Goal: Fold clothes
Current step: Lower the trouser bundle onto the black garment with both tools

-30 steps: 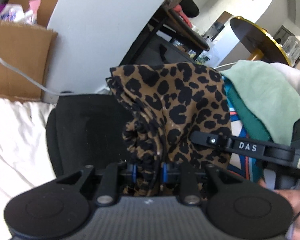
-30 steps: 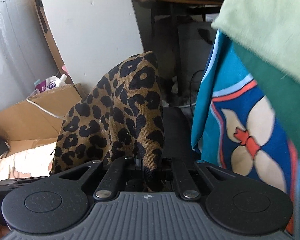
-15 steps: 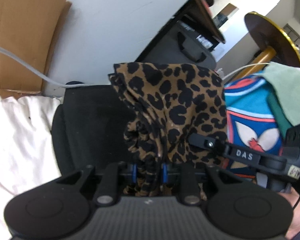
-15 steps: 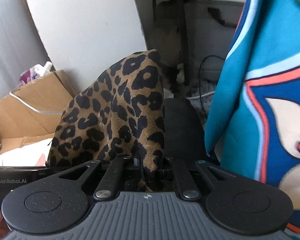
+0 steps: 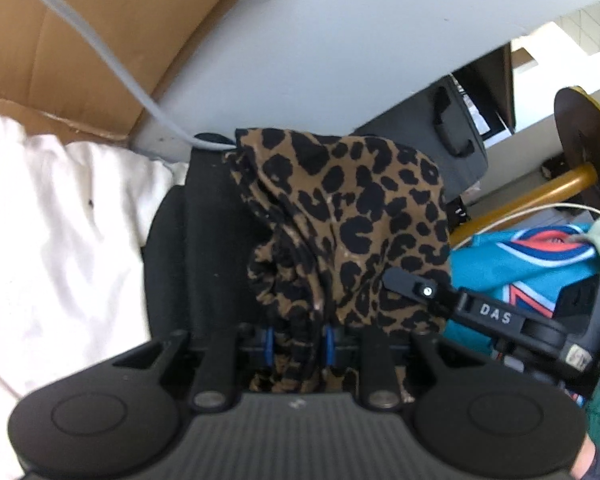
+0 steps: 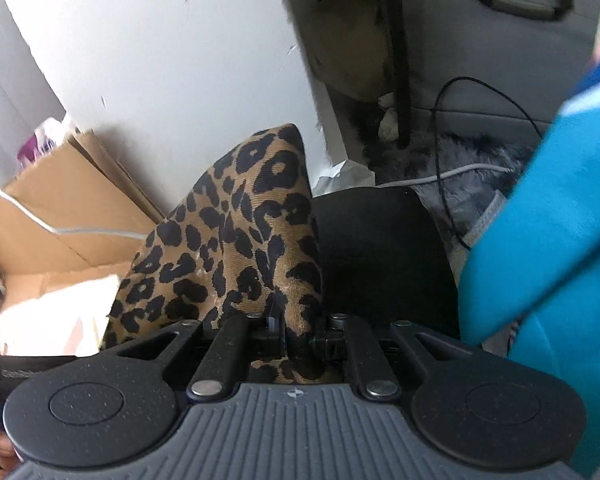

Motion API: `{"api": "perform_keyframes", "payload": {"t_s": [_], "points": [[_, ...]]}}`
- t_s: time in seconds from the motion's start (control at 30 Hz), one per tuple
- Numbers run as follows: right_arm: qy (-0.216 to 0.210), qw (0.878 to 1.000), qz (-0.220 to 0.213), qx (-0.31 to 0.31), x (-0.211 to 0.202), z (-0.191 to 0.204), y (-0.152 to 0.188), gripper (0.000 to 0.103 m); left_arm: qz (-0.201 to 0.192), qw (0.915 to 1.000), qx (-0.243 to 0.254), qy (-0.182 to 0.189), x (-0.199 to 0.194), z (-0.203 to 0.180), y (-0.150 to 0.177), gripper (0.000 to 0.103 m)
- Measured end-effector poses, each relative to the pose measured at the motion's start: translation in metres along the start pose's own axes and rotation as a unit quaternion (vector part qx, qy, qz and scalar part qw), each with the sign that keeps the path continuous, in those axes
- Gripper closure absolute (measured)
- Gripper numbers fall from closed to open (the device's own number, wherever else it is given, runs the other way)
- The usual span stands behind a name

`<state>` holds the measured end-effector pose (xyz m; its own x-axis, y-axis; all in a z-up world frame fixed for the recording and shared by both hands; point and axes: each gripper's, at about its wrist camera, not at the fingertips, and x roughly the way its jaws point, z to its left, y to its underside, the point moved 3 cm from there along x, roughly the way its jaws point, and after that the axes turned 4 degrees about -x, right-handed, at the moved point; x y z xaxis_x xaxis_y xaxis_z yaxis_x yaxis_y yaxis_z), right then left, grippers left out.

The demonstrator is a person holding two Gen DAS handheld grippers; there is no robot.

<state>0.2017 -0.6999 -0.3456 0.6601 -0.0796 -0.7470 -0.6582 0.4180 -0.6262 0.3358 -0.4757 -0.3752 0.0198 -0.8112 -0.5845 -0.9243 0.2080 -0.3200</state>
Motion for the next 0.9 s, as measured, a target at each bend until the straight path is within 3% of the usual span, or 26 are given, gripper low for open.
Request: {"api": "perform_keyframes", "payload": {"t_s": [0.43,0.6,0.67,0.7,0.83,0.9], "points": [[0.014,0.999,0.018,-0.034,0.027,-0.001,-0.02,0.095,-0.019,0.9996,-0.016,-0.012,0.015,0.011,-0.018,0.079],[0.025,0.998,0.032,-0.054,0.04,0.0,-0.02,0.093,-0.018,0.9993,-0.031,-0.012,0.016,0.019,-0.017,0.072],[0.035,0.996,0.032,-0.07,0.039,0.002,-0.019,0.086,-0.009,0.9987,-0.036,-0.036,0.012,0.019,-0.018,0.054],[0.047,0.995,0.024,-0.08,0.035,0.003,-0.02,0.078,-0.008,0.9981,-0.038,-0.049,0.006,0.018,-0.02,0.052],[0.077,0.993,-0.019,-0.089,0.01,0.001,-0.021,0.077,-0.023,0.9957,-0.001,-0.089,-0.019,0.005,-0.035,0.055],[0.071,0.993,-0.041,-0.08,-0.005,0.002,-0.02,0.077,-0.034,0.9939,0.023,-0.102,-0.032,-0.005,-0.044,0.063]]}}
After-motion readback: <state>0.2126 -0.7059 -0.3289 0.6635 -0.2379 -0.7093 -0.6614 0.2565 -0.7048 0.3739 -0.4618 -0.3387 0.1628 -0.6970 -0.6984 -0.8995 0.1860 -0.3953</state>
